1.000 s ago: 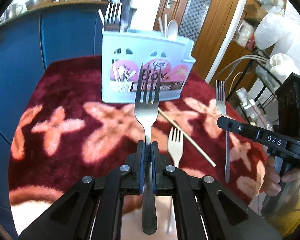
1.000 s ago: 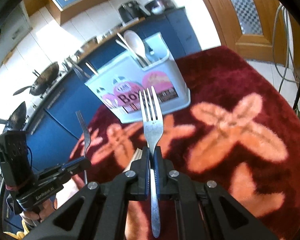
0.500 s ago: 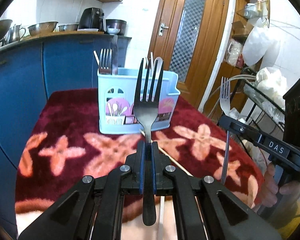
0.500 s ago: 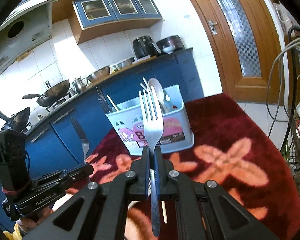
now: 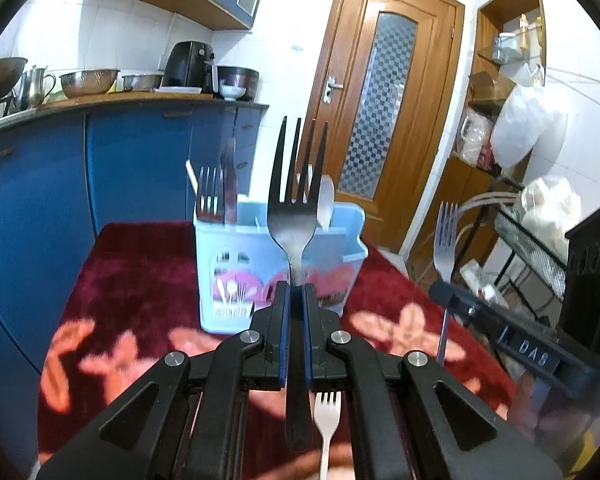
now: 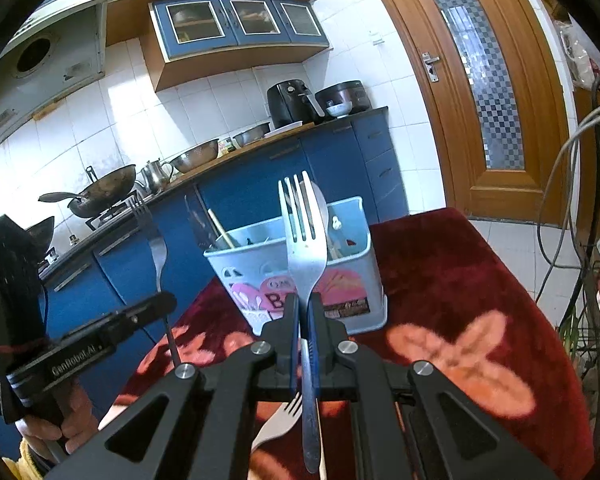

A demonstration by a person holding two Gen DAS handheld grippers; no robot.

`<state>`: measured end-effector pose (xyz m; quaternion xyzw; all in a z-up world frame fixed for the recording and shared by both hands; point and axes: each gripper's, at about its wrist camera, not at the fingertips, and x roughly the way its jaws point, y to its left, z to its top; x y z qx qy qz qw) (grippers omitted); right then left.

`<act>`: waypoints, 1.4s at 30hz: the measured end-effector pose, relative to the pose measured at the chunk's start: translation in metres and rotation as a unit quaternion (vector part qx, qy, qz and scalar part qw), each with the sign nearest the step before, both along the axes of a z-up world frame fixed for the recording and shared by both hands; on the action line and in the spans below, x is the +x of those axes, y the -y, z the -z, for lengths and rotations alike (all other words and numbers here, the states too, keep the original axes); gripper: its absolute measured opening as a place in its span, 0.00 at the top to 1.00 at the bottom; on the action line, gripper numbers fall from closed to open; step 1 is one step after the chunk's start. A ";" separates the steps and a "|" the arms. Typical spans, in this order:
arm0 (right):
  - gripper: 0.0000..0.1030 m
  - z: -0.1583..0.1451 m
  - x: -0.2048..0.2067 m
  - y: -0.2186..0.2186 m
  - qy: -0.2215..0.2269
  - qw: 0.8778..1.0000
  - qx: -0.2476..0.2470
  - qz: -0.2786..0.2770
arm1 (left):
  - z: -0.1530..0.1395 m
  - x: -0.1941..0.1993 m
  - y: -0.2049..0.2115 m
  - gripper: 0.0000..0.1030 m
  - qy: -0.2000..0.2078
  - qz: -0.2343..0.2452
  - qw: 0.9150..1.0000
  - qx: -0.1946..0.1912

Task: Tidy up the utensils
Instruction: 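Lift the fork with the left tool over the Box while the right carries its fork there, then open the left gripper to drop the fork into the Box while the right drops its fork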

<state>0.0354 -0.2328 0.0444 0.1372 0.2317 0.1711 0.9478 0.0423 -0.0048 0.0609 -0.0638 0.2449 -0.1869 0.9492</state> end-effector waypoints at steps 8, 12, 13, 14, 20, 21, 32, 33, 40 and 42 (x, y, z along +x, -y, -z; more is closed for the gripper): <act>0.94 -0.019 0.027 0.000 0.021 1.000 -0.012 0.000 | -0.029 0.037 0.005 0.96 0.036 -0.019 0.999 -0.017; 0.94 -0.029 0.040 -0.002 0.035 0.999 -0.016 -0.001 | -0.043 0.053 0.009 0.96 0.055 -0.029 0.998 -0.015; 0.94 -0.032 0.044 -0.003 0.038 0.999 -0.017 0.000 | -0.047 0.058 0.009 0.96 0.059 -0.031 0.998 -0.016; 0.94 -0.033 0.046 -0.003 0.040 0.999 -0.017 0.000 | -0.052 0.063 0.010 0.96 0.065 -0.031 0.997 -0.017; 0.94 -0.042 0.069 -0.007 0.052 0.999 -0.013 -0.003 | -0.074 0.084 0.014 0.96 0.095 -0.040 0.994 -0.023; 0.94 -0.043 0.073 -0.008 0.054 0.998 -0.013 -0.002 | -0.077 0.088 0.014 0.96 0.100 -0.043 0.994 -0.022; 0.94 -0.050 0.108 -0.011 0.089 0.996 -0.021 0.017 | -0.065 0.124 0.006 0.96 0.112 -0.077 0.990 -0.027; 0.94 -0.049 0.110 -0.012 0.091 0.995 -0.022 0.019 | -0.063 0.126 0.005 0.96 0.114 -0.079 0.990 -0.025; 0.94 -0.037 0.131 -0.015 0.108 0.993 -0.035 0.033 | -0.046 0.135 0.007 0.96 0.124 -0.078 0.989 -0.021; 0.94 -0.033 0.135 -0.018 0.110 0.992 -0.045 0.035 | -0.039 0.139 0.008 0.96 0.120 -0.081 0.989 -0.018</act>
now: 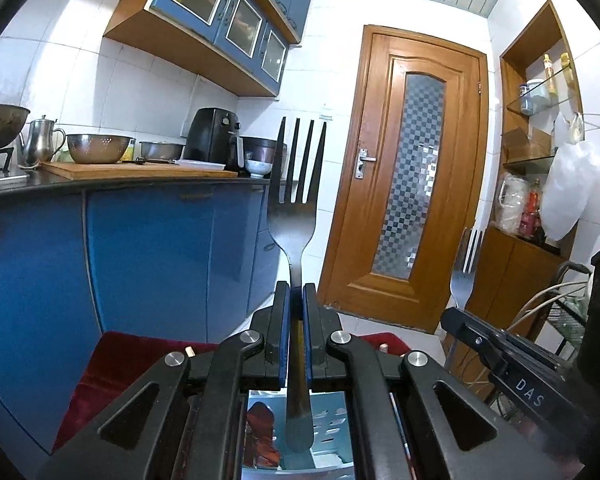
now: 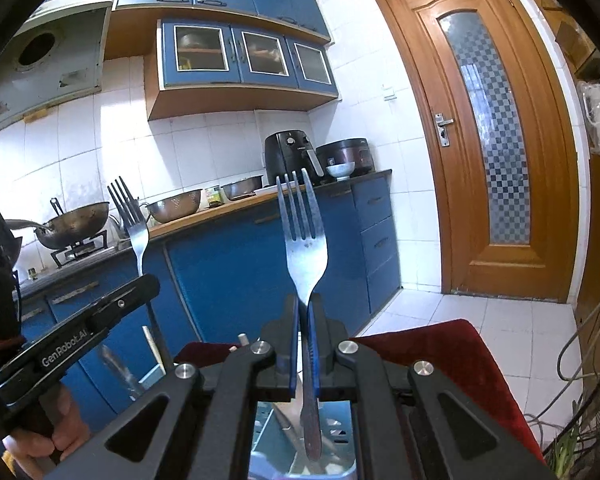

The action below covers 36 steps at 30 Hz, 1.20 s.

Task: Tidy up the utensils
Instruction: 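Open the left gripper to drop the fork into the Box while the right drops its fork, then withdraw both open tools from the Box back over the remaining utensils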

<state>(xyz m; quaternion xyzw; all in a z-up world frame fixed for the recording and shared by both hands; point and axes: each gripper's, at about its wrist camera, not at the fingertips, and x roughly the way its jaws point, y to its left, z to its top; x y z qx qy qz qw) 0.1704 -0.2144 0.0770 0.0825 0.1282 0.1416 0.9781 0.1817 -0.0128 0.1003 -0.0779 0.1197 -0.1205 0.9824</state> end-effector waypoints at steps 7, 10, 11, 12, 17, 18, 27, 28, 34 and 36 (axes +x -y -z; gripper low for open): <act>0.94 0.015 0.006 -0.009 -0.007 1.000 -0.026 0.001 | 0.020 0.007 0.004 0.96 -0.018 0.001 1.000 0.008; 0.94 0.020 0.008 -0.011 -0.015 0.999 -0.031 0.004 | 0.022 0.004 0.006 0.96 -0.011 0.000 1.000 0.016; 0.94 0.022 0.009 -0.011 -0.019 0.999 -0.031 0.004 | 0.023 0.003 0.006 0.96 -0.011 0.003 1.000 0.015; 0.94 0.024 0.010 -0.012 -0.021 0.999 -0.029 0.004 | 0.023 0.001 0.006 0.96 -0.010 0.005 1.000 0.016; 0.88 0.028 0.010 -0.010 -0.029 0.999 -0.022 0.001 | 0.022 -0.001 0.008 0.82 -0.012 0.011 1.000 0.019; 0.86 0.028 0.009 -0.010 -0.028 0.999 -0.020 0.002 | 0.022 -0.002 0.008 0.76 -0.011 0.013 1.000 0.017; 0.69 0.020 0.002 -0.003 -0.020 1.000 0.000 -0.001 | 0.018 -0.008 0.012 0.62 -0.011 0.027 0.999 0.018; 0.69 0.019 0.001 -0.003 -0.019 1.000 0.001 -0.001 | 0.018 -0.008 0.011 0.62 -0.012 0.028 0.999 0.016; 0.67 0.013 -0.007 0.004 -0.022 1.000 0.022 -0.004 | 0.010 -0.013 0.011 0.56 -0.020 0.036 0.999 0.011; 0.65 0.010 -0.012 0.006 -0.022 0.999 0.028 -0.003 | 0.006 -0.017 0.011 0.56 -0.028 0.046 0.999 0.006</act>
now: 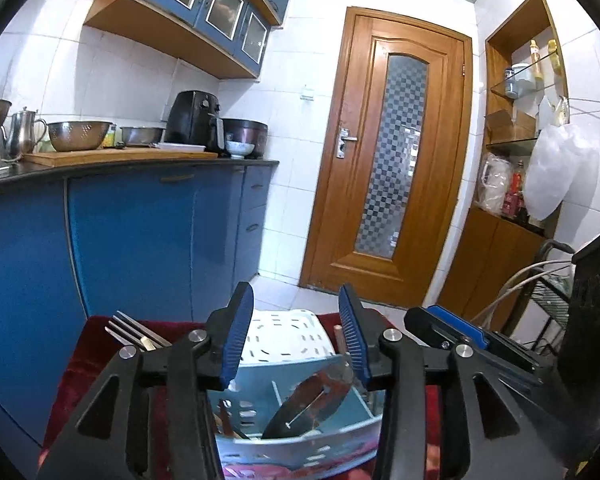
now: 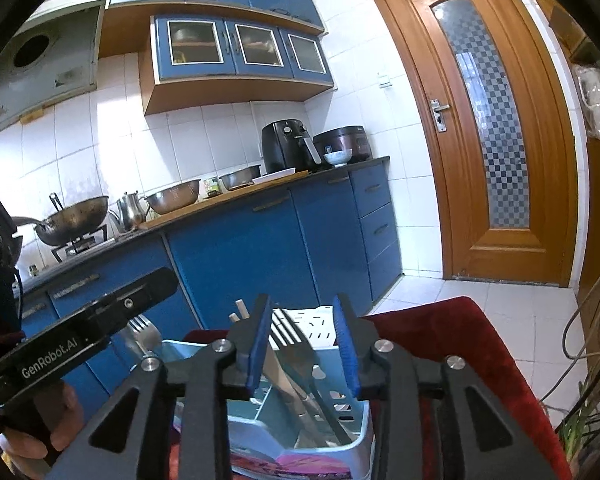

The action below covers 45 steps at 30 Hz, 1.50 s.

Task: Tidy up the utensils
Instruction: 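Withdraw both open tools from the Box back over the remaining utensils, then grasp the white plastic fork with the left gripper while the right lowers around a wooden chopstick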

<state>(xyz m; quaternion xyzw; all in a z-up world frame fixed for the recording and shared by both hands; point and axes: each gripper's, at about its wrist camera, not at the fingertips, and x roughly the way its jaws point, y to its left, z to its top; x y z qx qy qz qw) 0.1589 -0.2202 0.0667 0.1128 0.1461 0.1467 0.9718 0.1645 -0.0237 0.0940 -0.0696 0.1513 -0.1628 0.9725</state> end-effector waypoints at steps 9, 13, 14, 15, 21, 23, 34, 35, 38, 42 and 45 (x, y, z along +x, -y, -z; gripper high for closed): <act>0.57 -0.009 -0.027 0.018 -0.018 1.000 0.025 -0.002 | -0.017 -0.024 0.002 0.49 -0.026 -0.003 0.999 0.022; 0.57 -0.010 -0.043 0.021 -0.031 0.999 0.025 -0.002 | -0.018 -0.035 0.002 0.46 -0.043 -0.005 0.998 0.038; 0.57 -0.011 -0.048 0.021 -0.034 0.999 0.024 -0.002 | -0.018 -0.040 0.002 0.46 -0.050 -0.004 0.998 0.043; 0.57 -0.011 -0.052 0.021 -0.037 0.999 0.023 -0.001 | -0.018 -0.042 0.002 0.45 -0.055 -0.002 0.997 0.047; 0.55 -0.012 -0.079 0.019 -0.053 0.999 0.014 -0.002 | -0.011 -0.065 0.004 0.42 -0.085 -0.002 0.994 0.068; 0.55 -0.011 -0.088 0.018 -0.058 0.998 0.008 -0.002 | -0.006 -0.072 0.003 0.42 -0.098 -0.002 0.993 0.072; 0.50 0.004 -0.135 0.017 -0.098 0.995 -0.023 -0.002 | 0.032 -0.105 0.007 0.42 -0.177 0.003 0.979 0.096; 0.49 0.008 -0.139 0.018 -0.106 0.994 -0.026 -0.002 | 0.036 -0.108 0.008 0.42 -0.185 0.005 0.978 0.099; 0.47 0.019 -0.147 0.018 -0.124 0.992 -0.033 -0.003 | 0.049 -0.115 0.013 0.42 -0.208 0.010 0.972 0.106; 0.45 0.031 -0.155 0.020 -0.141 0.989 -0.040 -0.003 | 0.065 -0.117 0.016 0.41 -0.239 0.011 0.964 0.120; 0.45 0.042 -0.159 0.025 -0.155 0.987 -0.044 -0.001 | 0.081 -0.119 0.021 0.41 -0.266 0.015 0.955 0.133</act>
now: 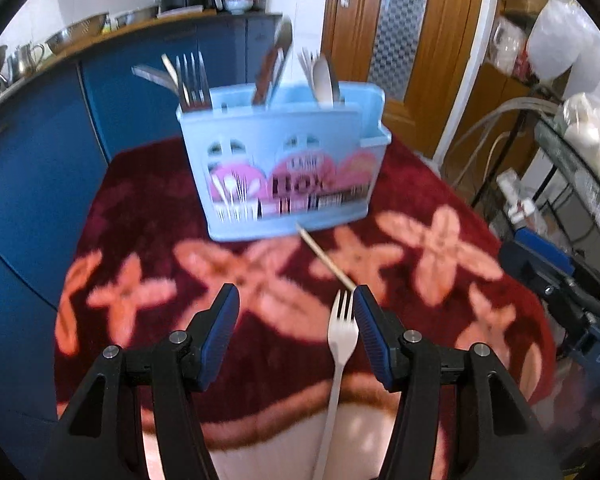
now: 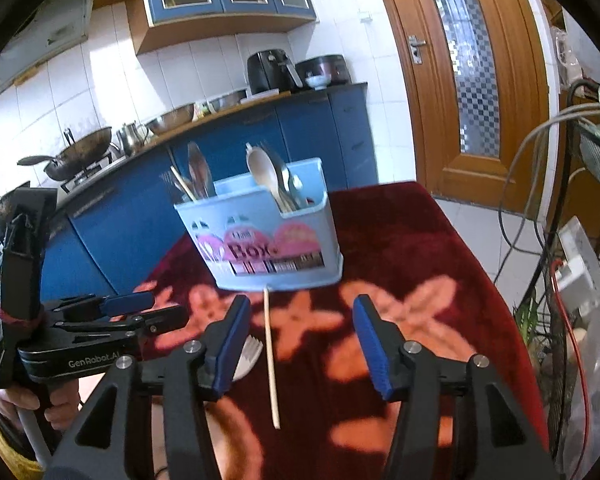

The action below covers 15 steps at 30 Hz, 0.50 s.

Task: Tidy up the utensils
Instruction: 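Grasp the white plastic fork with the left gripper while the right lowers around a wooden chopstick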

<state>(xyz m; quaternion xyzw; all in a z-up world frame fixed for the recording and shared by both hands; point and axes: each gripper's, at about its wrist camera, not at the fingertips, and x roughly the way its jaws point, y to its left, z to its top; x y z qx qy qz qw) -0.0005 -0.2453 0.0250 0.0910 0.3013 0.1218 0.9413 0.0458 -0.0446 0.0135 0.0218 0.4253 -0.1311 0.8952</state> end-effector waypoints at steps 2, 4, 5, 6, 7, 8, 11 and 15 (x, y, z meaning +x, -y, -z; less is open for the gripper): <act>0.45 0.005 0.000 0.003 -0.007 1.000 0.001 0.002 | 0.010 -0.001 0.003 0.41 -0.016 0.003 1.000 0.011; 0.44 0.011 -0.001 0.008 -0.015 1.000 0.004 0.006 | 0.020 -0.001 0.006 0.41 -0.029 0.007 0.999 0.022; 0.44 0.012 0.000 0.009 -0.018 1.000 0.005 0.008 | 0.025 -0.001 0.008 0.41 -0.035 0.010 0.999 0.026; 0.44 0.015 0.000 0.012 -0.021 1.000 0.007 0.010 | 0.029 -0.002 0.010 0.41 -0.041 0.012 0.999 0.031; 0.44 0.017 0.000 0.014 -0.025 1.000 0.009 0.011 | 0.032 -0.002 0.011 0.41 -0.045 0.014 0.998 0.033; 0.43 0.020 -0.001 0.016 -0.028 0.999 0.012 0.012 | 0.037 -0.003 0.013 0.41 -0.052 0.018 0.998 0.039; 0.43 0.025 0.000 0.021 -0.034 0.999 0.018 0.016 | 0.049 -0.005 0.018 0.41 -0.068 0.026 0.996 0.058; 0.43 0.029 0.002 0.026 -0.040 0.999 0.024 0.018 | 0.057 -0.010 0.018 0.41 -0.078 0.035 0.994 0.071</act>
